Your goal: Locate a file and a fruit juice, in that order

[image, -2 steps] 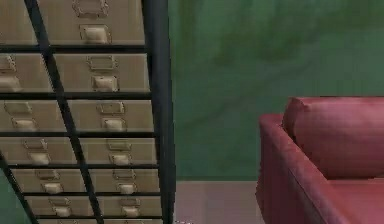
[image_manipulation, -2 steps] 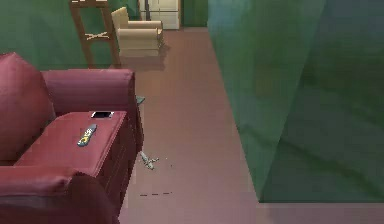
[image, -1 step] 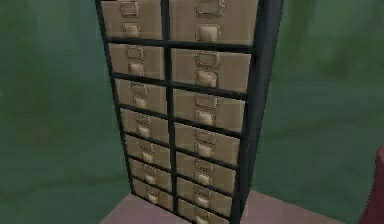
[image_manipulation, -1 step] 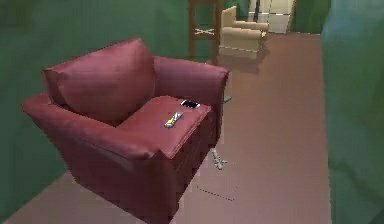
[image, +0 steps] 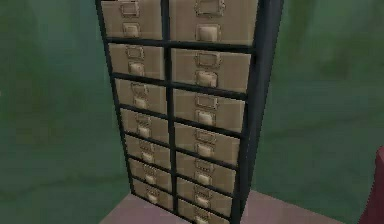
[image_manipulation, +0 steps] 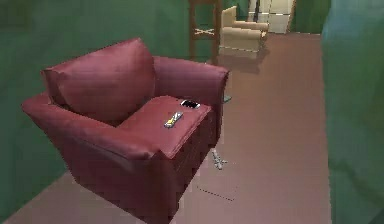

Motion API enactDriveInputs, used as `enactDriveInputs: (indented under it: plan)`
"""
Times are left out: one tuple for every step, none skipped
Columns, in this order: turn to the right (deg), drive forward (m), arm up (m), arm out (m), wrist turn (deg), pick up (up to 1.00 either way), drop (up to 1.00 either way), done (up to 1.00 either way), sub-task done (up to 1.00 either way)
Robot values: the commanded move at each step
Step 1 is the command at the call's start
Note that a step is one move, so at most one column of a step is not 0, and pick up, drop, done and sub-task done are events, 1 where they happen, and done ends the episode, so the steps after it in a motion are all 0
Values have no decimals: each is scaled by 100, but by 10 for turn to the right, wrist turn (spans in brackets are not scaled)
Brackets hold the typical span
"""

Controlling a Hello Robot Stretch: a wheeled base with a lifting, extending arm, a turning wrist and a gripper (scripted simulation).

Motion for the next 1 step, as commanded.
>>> enactDriveInputs:
  plan:
    - [-450, 0, 0, 0, 0, 0, 0, 0, 0]
